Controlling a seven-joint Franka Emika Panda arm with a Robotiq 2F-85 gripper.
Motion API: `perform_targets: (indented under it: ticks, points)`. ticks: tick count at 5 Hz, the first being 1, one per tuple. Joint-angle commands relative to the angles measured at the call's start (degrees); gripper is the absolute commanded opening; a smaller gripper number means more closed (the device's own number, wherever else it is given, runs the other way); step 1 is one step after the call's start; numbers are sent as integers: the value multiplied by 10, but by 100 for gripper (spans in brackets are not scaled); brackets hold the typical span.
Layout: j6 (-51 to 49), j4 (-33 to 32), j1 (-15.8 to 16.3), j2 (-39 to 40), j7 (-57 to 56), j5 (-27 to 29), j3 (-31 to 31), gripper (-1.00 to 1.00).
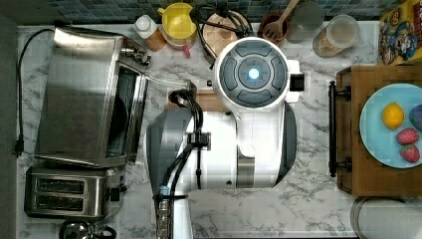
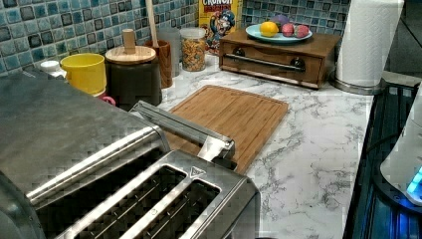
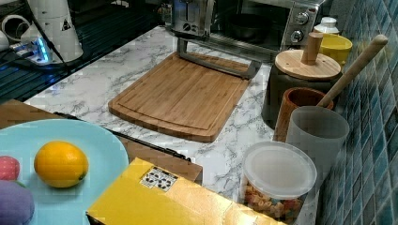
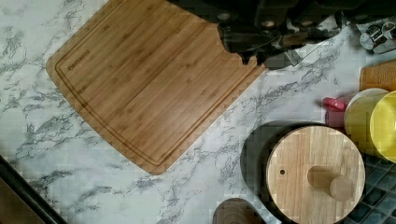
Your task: Close the oven.
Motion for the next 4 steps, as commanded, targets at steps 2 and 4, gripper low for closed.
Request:
perform_targets:
  ticks: [2,4]
  points:
    - [42,-79,-12,-40,-55,52,-12,-100]
    - [98,-242,-33,-100,-225,150,-47,-100]
